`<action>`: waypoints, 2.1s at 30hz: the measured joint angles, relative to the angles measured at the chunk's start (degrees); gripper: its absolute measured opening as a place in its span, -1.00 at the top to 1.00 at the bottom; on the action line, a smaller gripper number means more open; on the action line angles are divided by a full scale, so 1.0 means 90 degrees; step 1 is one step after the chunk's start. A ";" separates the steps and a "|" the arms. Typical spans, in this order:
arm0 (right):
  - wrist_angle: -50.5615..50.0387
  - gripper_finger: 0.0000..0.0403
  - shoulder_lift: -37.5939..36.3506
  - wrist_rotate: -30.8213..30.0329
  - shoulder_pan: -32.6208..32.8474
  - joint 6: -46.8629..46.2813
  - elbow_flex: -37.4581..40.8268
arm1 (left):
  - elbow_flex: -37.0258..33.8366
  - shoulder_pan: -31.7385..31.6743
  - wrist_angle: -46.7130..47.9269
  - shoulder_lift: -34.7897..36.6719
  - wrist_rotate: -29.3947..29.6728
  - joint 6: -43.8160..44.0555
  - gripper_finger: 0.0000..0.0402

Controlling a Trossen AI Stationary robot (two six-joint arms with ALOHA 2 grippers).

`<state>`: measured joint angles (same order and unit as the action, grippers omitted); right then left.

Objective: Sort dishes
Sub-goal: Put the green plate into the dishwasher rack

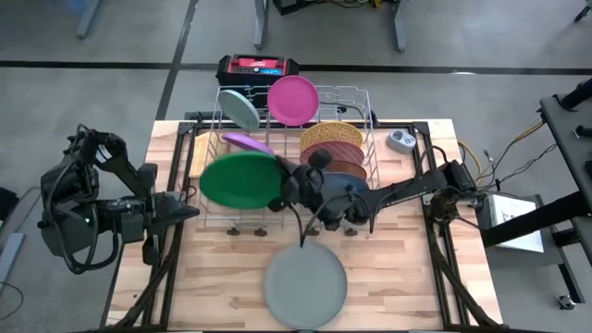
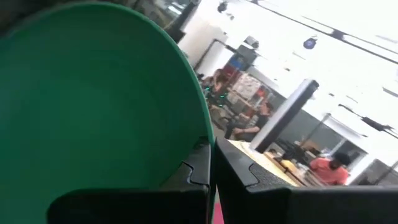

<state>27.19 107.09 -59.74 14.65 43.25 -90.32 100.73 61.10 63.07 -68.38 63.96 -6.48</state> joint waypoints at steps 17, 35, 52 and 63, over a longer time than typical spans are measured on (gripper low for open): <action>0.0402 1.00 0.0000 0.0366 -0.0150 0.0062 0.0683 | -0.0005 0.0000 0.0007 0.0000 0.0000 0.0015 1.00; 0.0383 1.00 0.0000 0.1007 -0.0218 -0.0657 0.1274 | -0.0095 -0.0002 0.0054 -0.0008 -0.0005 0.0083 1.00; -0.0477 0.96 -0.0012 0.1002 -0.0206 -0.1150 0.1489 | -0.0100 0.0000 0.0063 -0.0014 -0.0005 0.0141 1.00; -0.0516 0.69 -0.0012 0.1025 -0.0167 -0.1152 0.1504 | -0.0100 -0.0002 0.0109 -0.0012 -0.0007 0.0330 1.00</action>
<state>22.54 106.98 -50.51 13.14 32.88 -76.79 99.83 61.08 64.05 -68.49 63.90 -3.51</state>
